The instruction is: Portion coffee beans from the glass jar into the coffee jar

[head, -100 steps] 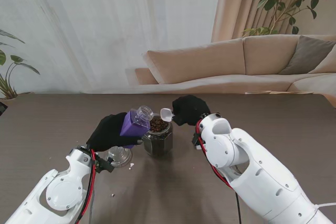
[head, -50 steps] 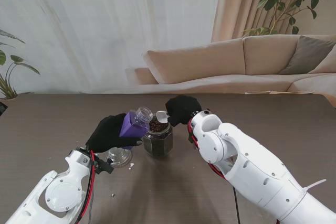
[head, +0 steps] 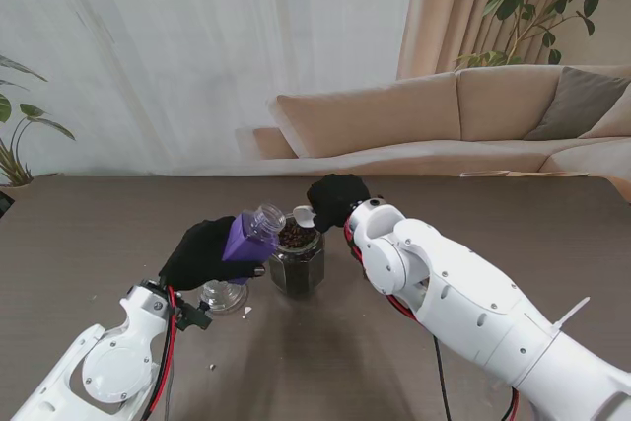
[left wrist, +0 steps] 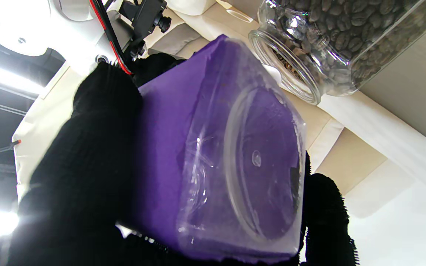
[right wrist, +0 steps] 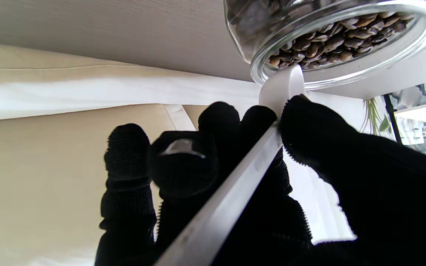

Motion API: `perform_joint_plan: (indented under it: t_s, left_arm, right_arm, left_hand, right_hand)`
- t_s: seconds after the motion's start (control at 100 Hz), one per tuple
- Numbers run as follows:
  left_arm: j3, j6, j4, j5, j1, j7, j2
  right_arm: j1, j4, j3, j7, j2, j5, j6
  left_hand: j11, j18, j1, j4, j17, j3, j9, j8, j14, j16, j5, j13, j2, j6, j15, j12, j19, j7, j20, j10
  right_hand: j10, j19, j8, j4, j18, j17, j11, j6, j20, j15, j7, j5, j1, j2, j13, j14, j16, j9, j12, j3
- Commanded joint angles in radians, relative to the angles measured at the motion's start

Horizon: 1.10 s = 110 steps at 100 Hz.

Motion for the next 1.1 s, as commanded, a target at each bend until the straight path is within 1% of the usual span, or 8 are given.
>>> perform_joint_plan:
  t_s: [0.0,0.35,0.48,0.62,0.77,0.86,0.93,1.09]
  left_arm:
    - [-0.001,0.006,-0.009,0.000,0.007,-0.014,-0.002]
    - [-0.001,0.012,-0.013,0.000,0.014,-0.008,-0.003]
    - [-0.001,0.011,-0.011,0.000,0.014,-0.007,-0.003]
    - [0.000,0.010,-0.008,-0.001,0.014,-0.007,-0.003]
    - [0.002,0.010,-0.005,-0.001,0.013,-0.003,-0.004]
    - [0.002,0.011,-0.004,-0.001,0.012,-0.004,-0.004]
    - [0.003,0.010,-0.003,-0.001,0.011,-0.004,-0.004]
    - [0.003,0.011,-0.001,-0.001,0.010,-0.004,-0.004]
  right_arm:
    - [0.010,0.011,-0.015,0.019,-0.008,-0.011,-0.002]
    - [0.037,0.045,-0.073,0.017,-0.011,-0.030,-0.034]
    - [0.031,0.045,-0.078,0.015,-0.013,-0.019,-0.051]
    - [0.021,0.036,-0.076,0.017,-0.017,0.009,-0.047]
    - [0.019,0.025,-0.075,0.033,-0.022,0.044,-0.008]
    - [0.024,0.020,-0.077,0.052,-0.026,0.072,0.032]
    - [0.028,0.019,-0.075,0.062,-0.032,0.104,0.067]
    - [0.026,0.023,-0.060,0.059,-0.045,0.166,0.118]
  left_hand:
    - [0.009,-0.129,0.178,0.052,-0.020,0.407,0.005,0.059,0.032,0.022,0.130,0.000,0.245,-0.084,0.065,-0.009,-0.014,0.189,-0.010,-0.059]
    - [0.010,-0.129,0.179,0.052,-0.021,0.408,0.005,0.058,0.035,0.022,0.130,-0.001,0.244,-0.082,0.065,-0.008,-0.014,0.189,-0.010,-0.059]
    - [0.009,-0.129,0.178,0.052,-0.021,0.408,0.005,0.058,0.034,0.022,0.130,-0.001,0.244,-0.081,0.065,-0.008,-0.014,0.188,-0.010,-0.058]
    - [0.009,-0.129,0.177,0.052,-0.021,0.407,0.004,0.059,0.035,0.023,0.131,-0.001,0.244,-0.081,0.065,-0.009,-0.014,0.188,-0.010,-0.057]
    - [0.008,-0.128,0.178,0.052,-0.021,0.407,0.004,0.058,0.035,0.023,0.131,-0.001,0.244,-0.080,0.065,-0.010,-0.013,0.187,-0.010,-0.056]
    - [0.008,-0.128,0.178,0.052,-0.021,0.406,0.004,0.059,0.034,0.023,0.131,-0.002,0.245,-0.082,0.065,-0.009,-0.013,0.188,-0.010,-0.057]
    - [0.008,-0.128,0.178,0.052,-0.022,0.406,0.004,0.059,0.033,0.023,0.129,-0.002,0.246,-0.082,0.065,-0.010,-0.013,0.187,-0.010,-0.057]
    - [0.008,-0.127,0.178,0.052,-0.021,0.405,0.003,0.059,0.034,0.023,0.130,-0.001,0.245,-0.083,0.065,-0.010,-0.013,0.188,-0.010,-0.056]
  right_hand:
    - [0.006,-0.014,0.012,-0.008,-0.015,0.388,0.009,-0.023,0.000,0.002,0.012,0.013,-0.016,0.006,0.027,-0.094,-0.001,0.043,0.005,0.050]
    - [0.002,-0.016,0.012,-0.008,-0.020,0.388,0.010,-0.028,-0.001,-0.002,0.013,0.010,-0.019,0.008,0.027,-0.099,-0.002,0.040,0.004,0.050]
    - [-0.001,-0.017,0.012,-0.008,-0.024,0.388,0.011,-0.033,-0.001,-0.004,0.014,0.009,-0.021,0.009,0.027,-0.102,-0.002,0.039,0.005,0.051]
    - [-0.003,-0.018,0.013,-0.009,-0.025,0.388,0.011,-0.033,-0.001,-0.005,0.014,0.007,-0.021,0.009,0.027,-0.102,-0.002,0.037,0.005,0.051]
    - [-0.002,-0.018,0.012,-0.009,-0.025,0.387,0.012,-0.033,-0.001,-0.006,0.014,0.004,-0.020,0.010,0.027,-0.101,-0.002,0.035,0.005,0.050]
    - [0.000,-0.018,0.012,-0.008,-0.025,0.387,0.012,-0.031,-0.001,-0.006,0.015,0.003,-0.020,0.010,0.027,-0.101,-0.002,0.034,0.005,0.048]
    - [0.010,-0.019,0.012,-0.008,-0.022,0.386,0.012,-0.025,-0.001,-0.006,0.016,0.001,-0.017,0.009,0.027,-0.099,-0.002,0.033,0.005,0.046]
    - [0.014,-0.020,0.009,-0.006,-0.016,0.387,0.012,-0.019,0.000,-0.006,0.018,0.003,-0.014,0.008,0.027,-0.094,-0.001,0.034,0.004,0.046]
